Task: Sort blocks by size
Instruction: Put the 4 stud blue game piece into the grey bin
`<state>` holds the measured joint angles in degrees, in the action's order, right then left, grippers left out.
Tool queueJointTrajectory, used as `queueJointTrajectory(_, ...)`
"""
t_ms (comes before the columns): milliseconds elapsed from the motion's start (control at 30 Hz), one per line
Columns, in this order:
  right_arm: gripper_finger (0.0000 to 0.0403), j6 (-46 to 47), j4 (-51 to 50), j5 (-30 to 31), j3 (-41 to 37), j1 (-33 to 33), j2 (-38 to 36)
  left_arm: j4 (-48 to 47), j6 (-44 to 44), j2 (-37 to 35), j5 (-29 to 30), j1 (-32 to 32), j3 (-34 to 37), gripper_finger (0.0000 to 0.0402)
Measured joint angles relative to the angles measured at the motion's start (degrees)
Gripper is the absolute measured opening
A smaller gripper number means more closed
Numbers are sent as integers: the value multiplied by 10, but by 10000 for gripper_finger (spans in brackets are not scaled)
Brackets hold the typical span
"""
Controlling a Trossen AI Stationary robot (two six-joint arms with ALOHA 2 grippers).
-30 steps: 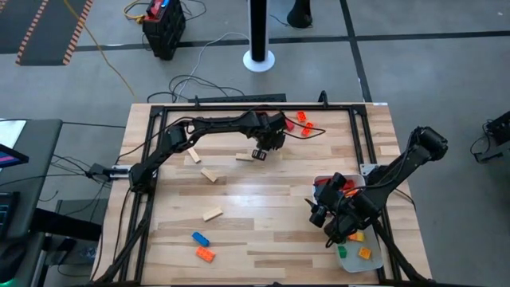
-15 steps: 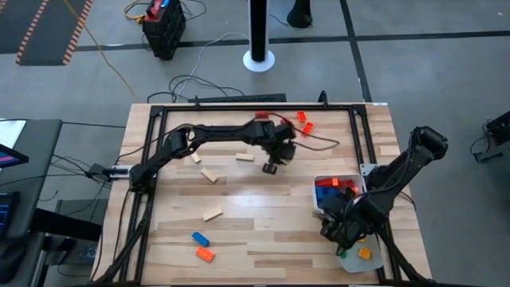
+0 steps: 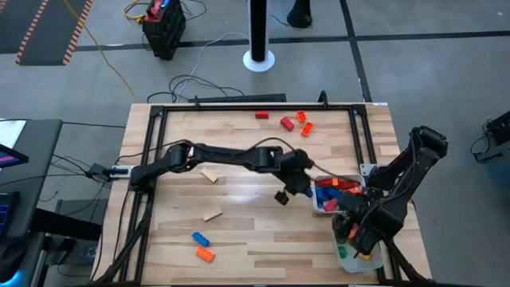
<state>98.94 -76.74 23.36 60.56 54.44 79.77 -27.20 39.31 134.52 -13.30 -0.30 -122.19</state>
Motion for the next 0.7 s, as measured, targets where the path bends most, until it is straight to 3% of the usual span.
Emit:
queueJointTrajectory(333, 301, 127, -134, 1, 39, 50, 0, 168, -90, 0, -26, -71, 20, 85)
queueJointTrajectory(567, 301, 160, -124, 7, 38, 54, 4, 379, -165, 37, -28, -95, 54, 85)
queueJointTrajectory(700, 301, 164, -82, -29, 38, 56, 5, 439, -206, 65, -24, -96, 55, 85)
